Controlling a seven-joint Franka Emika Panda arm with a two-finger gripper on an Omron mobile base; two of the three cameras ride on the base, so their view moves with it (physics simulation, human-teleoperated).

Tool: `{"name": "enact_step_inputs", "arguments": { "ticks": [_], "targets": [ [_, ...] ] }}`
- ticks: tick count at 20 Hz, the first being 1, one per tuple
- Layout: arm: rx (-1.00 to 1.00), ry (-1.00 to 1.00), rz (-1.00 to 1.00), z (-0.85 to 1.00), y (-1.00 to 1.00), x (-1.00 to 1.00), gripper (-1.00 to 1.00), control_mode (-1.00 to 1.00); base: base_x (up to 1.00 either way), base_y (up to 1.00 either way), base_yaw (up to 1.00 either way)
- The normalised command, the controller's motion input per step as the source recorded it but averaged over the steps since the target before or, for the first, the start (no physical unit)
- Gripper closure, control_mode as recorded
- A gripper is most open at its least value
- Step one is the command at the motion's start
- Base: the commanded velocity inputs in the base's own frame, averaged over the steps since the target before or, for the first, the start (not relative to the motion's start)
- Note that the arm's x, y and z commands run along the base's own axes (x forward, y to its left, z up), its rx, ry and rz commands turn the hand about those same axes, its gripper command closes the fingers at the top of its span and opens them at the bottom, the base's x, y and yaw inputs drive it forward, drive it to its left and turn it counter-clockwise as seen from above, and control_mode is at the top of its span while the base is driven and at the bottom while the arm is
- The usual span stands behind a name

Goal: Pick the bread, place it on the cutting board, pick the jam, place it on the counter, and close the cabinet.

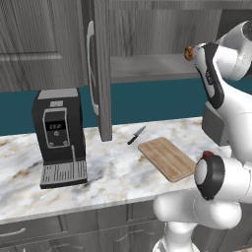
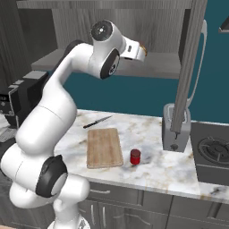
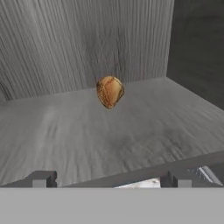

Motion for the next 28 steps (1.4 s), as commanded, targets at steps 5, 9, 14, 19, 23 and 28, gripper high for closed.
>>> {"name": "enact_step_inputs", "arguments": {
  "ticks": [5,9,14,19,23,28],
  "targets": [
    [0.00,0.00,0.00,0.00,0.00,0.41,-1.00,-1.00,0.00,0.00,0.00],
    [0.00,0.00,0.00,0.00,0.00,0.42,-1.00,-1.00,0.00,0.00,0.00],
    [0.00,0.00,0.00,0.00,0.00,0.47,-1.00,-1.00,0.00,0.00,0.00],
    [0.00,0.00,0.00,0.00,0.00,0.44,-1.00,-1.00,0.00,0.00,0.00],
    [0.00,0.00,0.00,0.00,0.00,0.42,-1.00,-1.00,0.00,0.00,0.00],
    [0.00,0.00,0.00,0.00,-0.10,0.35,-1.00,-1.00,0.00,0.00,0.00]
  ]
}}
